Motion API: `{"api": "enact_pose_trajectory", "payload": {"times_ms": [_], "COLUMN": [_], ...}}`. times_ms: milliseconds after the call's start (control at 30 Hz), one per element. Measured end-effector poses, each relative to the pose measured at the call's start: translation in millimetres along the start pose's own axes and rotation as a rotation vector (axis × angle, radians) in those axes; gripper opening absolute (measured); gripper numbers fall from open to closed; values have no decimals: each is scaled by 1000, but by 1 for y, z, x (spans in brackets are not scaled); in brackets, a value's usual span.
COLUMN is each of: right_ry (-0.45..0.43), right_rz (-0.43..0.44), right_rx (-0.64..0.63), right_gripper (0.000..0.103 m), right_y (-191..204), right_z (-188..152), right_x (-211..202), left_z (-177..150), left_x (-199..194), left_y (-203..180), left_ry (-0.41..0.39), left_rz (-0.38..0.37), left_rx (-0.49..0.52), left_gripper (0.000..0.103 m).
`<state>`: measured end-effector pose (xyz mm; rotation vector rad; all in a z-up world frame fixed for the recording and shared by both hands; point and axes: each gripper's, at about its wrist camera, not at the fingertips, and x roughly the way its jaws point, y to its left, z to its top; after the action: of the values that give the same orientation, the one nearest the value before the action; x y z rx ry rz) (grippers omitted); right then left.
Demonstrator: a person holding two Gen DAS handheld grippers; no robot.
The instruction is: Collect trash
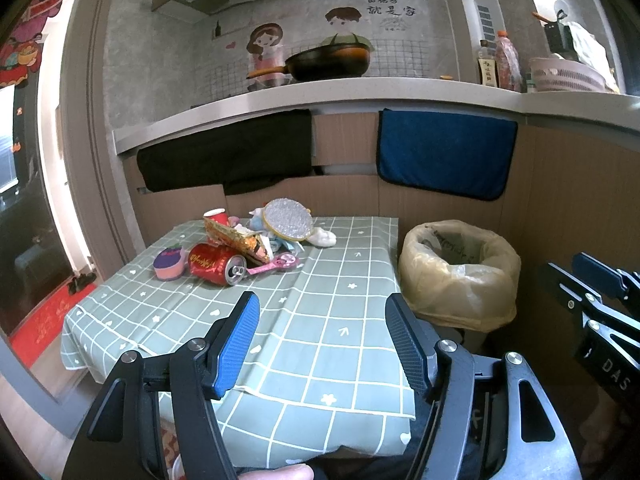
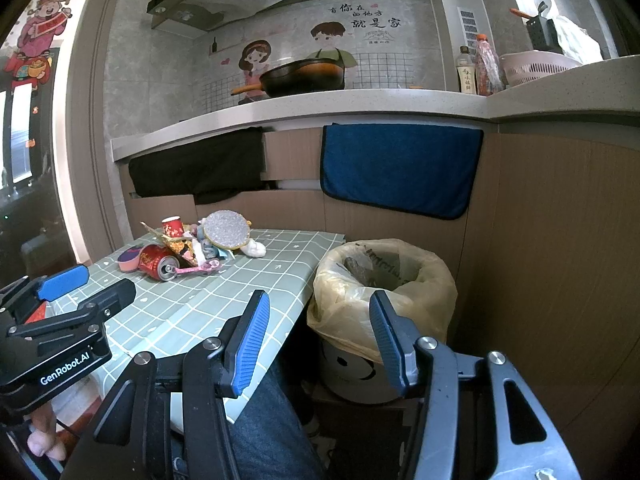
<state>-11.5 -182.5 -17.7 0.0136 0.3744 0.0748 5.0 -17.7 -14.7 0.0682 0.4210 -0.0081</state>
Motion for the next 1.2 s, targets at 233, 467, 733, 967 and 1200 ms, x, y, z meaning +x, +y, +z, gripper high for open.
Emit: {"api": "enact_pose_trajectory", "payload": {"times_ms": [233, 467, 733, 967, 1200], "right_ry": [-45, -97, -85, -13, 105], "right_rz": [-16, 24, 90, 122, 138], "right_rx": [-1, -57, -115, -107, -66], "right_gripper": [50, 50, 50, 50, 50], "right_y": [-4, 1, 28, 41, 40], "right_z": [11, 48, 73, 67, 43], "right_x": [5, 38, 101, 158, 198], "left_z": [9, 27, 33, 23, 16], "left_x": [8, 40, 81, 126, 164], "left_y": [7, 42, 96, 141, 162], "left_ry": [2, 36, 18, 91, 142], "left_rz": [16, -25, 40, 63, 69], "left_rx": [-15, -99, -218, -340, -381], "left_gripper": [66, 66, 65, 64, 64]}}
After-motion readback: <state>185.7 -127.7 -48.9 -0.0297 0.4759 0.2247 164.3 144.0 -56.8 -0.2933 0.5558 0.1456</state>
